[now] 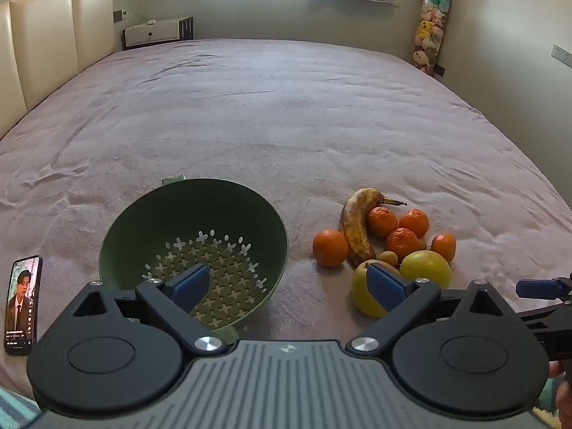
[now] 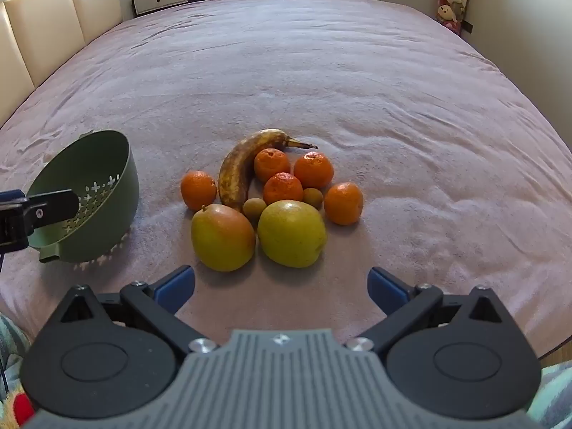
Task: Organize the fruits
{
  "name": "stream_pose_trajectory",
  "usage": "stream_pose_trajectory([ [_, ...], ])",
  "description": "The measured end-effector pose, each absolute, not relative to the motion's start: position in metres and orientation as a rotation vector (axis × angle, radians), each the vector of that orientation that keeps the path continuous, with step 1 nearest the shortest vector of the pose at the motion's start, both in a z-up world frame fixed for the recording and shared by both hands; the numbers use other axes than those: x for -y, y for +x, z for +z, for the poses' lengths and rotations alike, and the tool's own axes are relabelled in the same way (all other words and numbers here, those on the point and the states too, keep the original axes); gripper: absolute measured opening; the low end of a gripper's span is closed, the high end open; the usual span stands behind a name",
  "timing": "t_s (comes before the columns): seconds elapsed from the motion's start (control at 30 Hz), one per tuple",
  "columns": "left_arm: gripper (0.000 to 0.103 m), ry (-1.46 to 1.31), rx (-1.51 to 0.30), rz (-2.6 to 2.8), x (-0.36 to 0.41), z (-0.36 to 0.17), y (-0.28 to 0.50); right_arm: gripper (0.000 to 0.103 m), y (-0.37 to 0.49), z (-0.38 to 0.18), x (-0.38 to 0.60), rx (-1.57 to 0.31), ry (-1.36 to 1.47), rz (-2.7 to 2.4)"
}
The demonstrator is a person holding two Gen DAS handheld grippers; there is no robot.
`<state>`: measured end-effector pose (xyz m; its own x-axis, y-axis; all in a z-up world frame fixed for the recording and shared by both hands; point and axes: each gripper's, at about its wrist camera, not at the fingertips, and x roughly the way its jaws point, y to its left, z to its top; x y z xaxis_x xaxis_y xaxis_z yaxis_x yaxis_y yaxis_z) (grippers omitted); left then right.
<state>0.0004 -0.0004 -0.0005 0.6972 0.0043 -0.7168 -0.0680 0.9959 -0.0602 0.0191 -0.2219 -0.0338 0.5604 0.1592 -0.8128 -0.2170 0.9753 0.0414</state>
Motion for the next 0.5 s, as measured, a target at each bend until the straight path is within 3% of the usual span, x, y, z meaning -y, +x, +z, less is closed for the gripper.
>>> stream_pose_trajectory([
  [0.5, 0.103, -0.083, -0.802, 0.018, 0.0029, -0.0015, -0.0006, 0.099, 0.0201, -0.0345, 0.2209, -0.953, -0.064, 0.209],
])
